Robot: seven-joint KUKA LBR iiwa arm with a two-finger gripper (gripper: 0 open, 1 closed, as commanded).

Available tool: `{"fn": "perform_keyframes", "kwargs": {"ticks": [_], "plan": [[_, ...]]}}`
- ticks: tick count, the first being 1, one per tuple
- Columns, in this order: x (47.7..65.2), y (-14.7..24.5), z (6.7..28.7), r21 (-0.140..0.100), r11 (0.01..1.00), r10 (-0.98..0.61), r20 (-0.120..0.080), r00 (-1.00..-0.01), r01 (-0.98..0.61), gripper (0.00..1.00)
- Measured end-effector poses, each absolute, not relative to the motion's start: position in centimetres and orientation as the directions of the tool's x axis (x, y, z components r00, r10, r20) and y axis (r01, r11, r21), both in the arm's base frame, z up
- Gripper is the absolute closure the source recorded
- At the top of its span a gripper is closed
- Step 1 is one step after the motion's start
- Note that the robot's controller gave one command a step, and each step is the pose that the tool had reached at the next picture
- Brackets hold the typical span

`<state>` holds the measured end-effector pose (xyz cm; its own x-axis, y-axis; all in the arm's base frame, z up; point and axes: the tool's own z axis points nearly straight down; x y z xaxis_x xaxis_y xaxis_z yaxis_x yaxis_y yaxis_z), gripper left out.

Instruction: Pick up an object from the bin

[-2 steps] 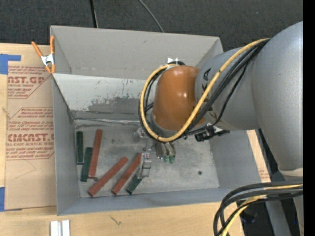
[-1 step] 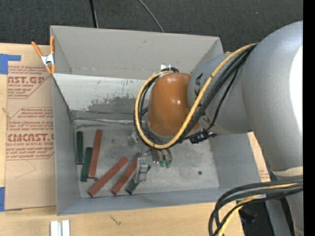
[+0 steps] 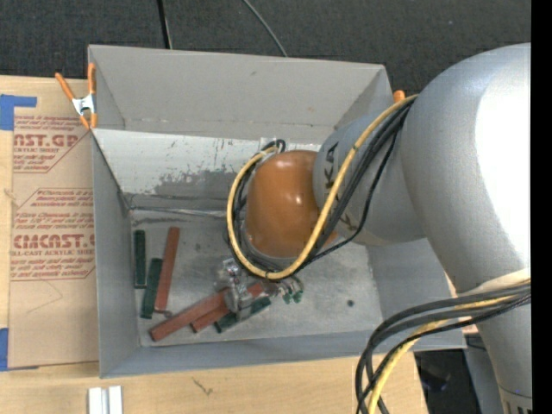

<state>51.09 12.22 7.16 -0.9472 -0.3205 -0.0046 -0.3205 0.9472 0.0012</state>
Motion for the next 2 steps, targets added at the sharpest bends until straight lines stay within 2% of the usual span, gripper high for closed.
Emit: {"fn": "perform_keyframes", "kwargs": {"ticks": [1, 2], "plan": [[51.1, 12.2, 7.2, 0.001, 0.947, -0.320, -0.005, -0.947, -0.320, 1.00], [53.4, 12.8, 22.0, 0.001, 0.951, -0.311, -0.003, -0.951, -0.311, 1.00]]}}
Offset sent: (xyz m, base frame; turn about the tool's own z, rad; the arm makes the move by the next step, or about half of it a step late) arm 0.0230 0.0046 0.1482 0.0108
